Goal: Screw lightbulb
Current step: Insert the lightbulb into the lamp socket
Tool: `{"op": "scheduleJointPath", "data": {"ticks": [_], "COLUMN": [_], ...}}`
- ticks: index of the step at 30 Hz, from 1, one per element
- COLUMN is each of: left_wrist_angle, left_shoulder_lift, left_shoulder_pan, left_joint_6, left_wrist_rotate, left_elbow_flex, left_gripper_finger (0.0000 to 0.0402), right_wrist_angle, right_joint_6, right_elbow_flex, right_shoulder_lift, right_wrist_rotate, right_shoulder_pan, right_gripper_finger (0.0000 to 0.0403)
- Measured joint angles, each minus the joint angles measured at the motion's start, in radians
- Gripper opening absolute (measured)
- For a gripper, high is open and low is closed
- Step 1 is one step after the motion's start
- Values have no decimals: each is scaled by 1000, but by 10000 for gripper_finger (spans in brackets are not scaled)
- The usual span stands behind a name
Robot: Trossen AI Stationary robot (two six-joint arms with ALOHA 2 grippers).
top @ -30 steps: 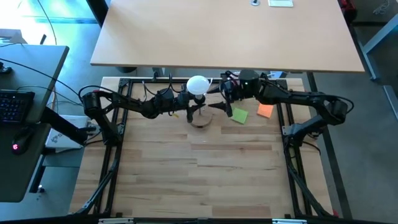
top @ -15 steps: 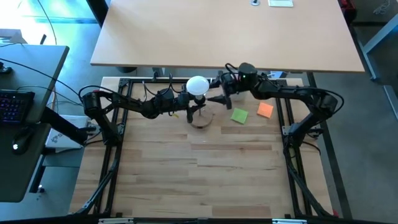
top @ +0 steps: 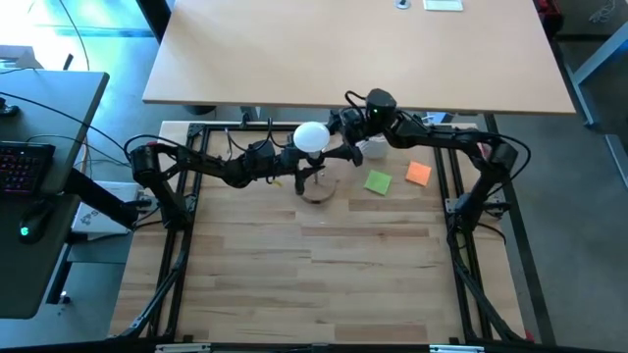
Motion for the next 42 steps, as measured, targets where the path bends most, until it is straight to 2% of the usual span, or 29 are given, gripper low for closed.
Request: {"op": "scheduleJointPath", "data": {"ticks": [9, 22, 30, 37, 42], "left_wrist_angle": [-2, -4, -1, -5, -4], "left_shoulder_lift": [0, 0, 0, 0, 0], "left_shoulder_pan": [-2, -2, -3, -1, -1], "left_joint_6": [0, 5, 21, 8, 10], "left_wrist_rotate": [-2, -2, 3, 2, -1], "left_elbow_flex": [0, 1, 2, 0, 0], "left_gripper_finger": [168, 168, 168, 168, 168], "right_wrist_angle": [-8, -9, -13, -37, -56], "right_joint_6": [15, 139, 106, 61, 52], "right_elbow_flex": [94, 312, 367, 376, 375], "right_shoulder_lift": [83, 272, 301, 294, 297], "right_wrist_rotate": [-113, -425, -546, -582, -537], "right_shoulder_pan": [-3, -14, -20, -31, -23], "right_gripper_finger": [295, 293, 238, 186, 168]}}
